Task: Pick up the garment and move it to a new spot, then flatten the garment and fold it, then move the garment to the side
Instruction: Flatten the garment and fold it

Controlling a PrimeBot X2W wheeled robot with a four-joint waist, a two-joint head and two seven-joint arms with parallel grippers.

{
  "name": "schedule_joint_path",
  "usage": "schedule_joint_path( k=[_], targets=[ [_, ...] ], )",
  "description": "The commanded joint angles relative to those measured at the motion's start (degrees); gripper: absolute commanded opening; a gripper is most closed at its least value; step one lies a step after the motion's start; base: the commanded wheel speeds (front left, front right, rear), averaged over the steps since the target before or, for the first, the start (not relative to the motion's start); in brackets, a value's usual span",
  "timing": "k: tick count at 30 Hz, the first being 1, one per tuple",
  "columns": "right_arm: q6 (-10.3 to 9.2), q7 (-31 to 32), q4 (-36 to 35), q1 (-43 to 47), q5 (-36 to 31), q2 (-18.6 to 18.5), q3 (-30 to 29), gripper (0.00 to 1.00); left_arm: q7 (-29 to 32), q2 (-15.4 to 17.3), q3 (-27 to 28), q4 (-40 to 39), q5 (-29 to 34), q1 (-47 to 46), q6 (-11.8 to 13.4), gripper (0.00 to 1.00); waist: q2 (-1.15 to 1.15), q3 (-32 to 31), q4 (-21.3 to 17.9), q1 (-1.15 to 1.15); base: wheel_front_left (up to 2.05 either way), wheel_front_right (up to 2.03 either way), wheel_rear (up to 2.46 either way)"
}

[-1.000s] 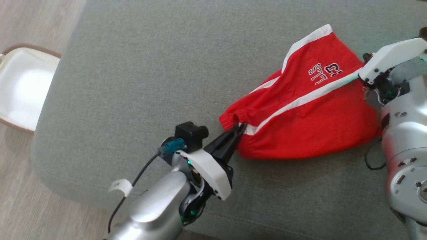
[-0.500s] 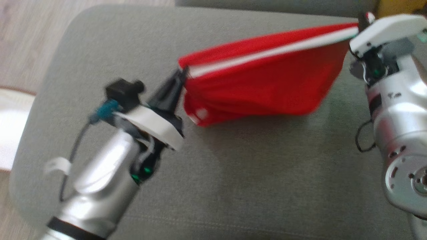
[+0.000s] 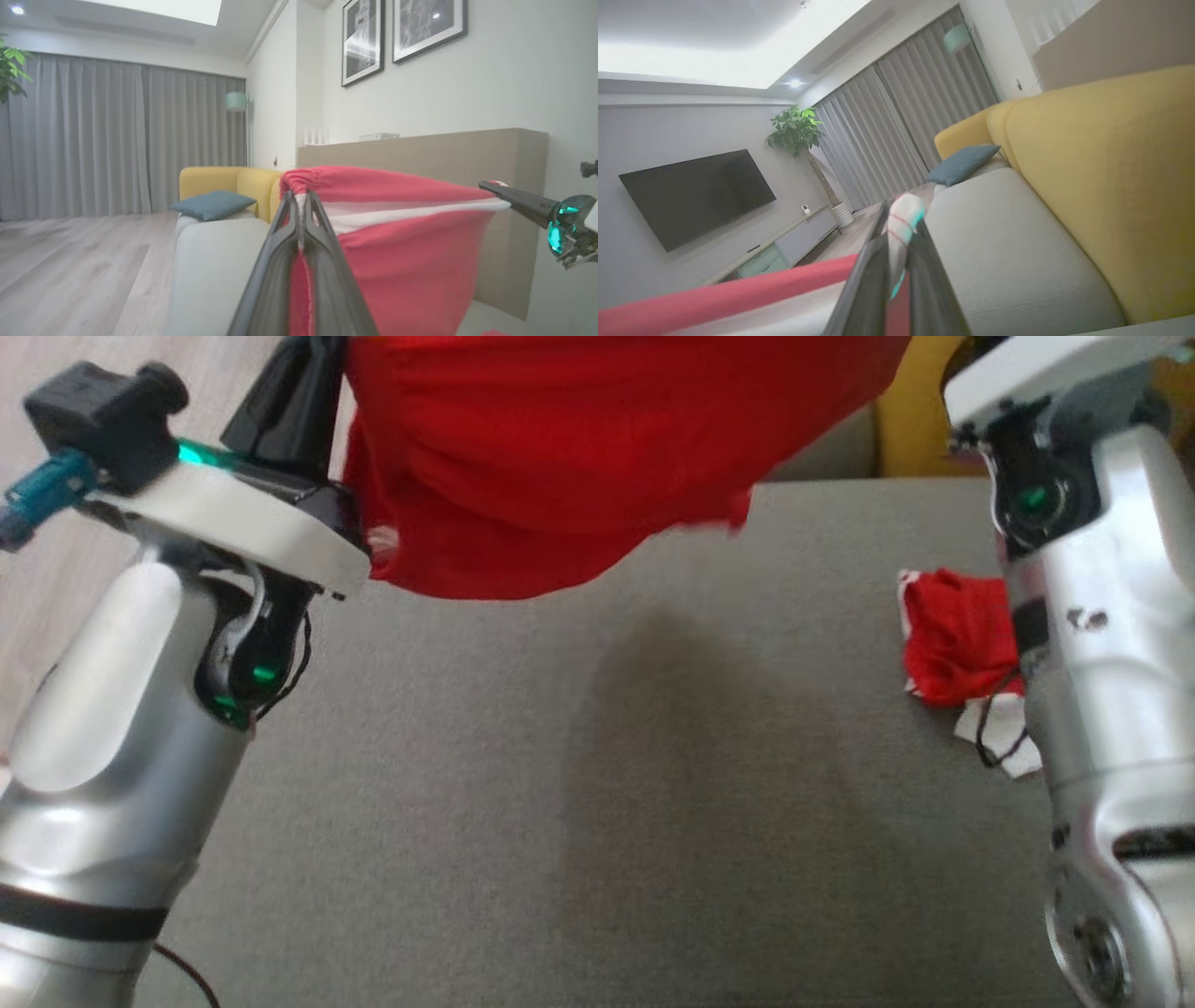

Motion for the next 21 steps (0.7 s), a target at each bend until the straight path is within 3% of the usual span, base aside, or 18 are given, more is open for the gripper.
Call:
schedule_joint_path(
  k=[1, 6, 13, 21],
  targets=[
    [-0.04, 1.19, -5.16, -0.93, 0.05, -0.43, 0.74, 0.00, 0.58, 3.09, 3.71, -2.99, -0.82, -3.40, 1.05, 0.00, 0.00, -3.01, -2.24, 0.00, 0.00, 0.00, 0.00],
    [-0.04, 8.28, -16.73, 5.08, -2.50, -0.18, -2.40, 0.00, 3.70, 5.31, 4.36, -9.88, -1.54, -0.24, 3.71, 0.00, 0.00, -5.38, -3.13, 0.00, 0.00, 0.00, 0.00],
    [-0.04, 23.78, -36.58, 13.46, -7.33, 1.04, -9.19, 0.00, 9.27, 8.50, 6.68, -19.53, -4.32, 3.56, 7.78, 0.00, 0.00, -4.71, -3.04, 0.00, 0.00, 0.00, 0.00],
    [-0.04, 30.26, -43.80, 16.85, -6.45, 1.08, -9.22, 0.00, 12.93, 8.85, 6.99, -18.82, -7.81, 4.13, 7.61, 0.00, 0.00, -0.38, -2.35, 0.00, 0.00, 0.00, 0.00]
  ],
)
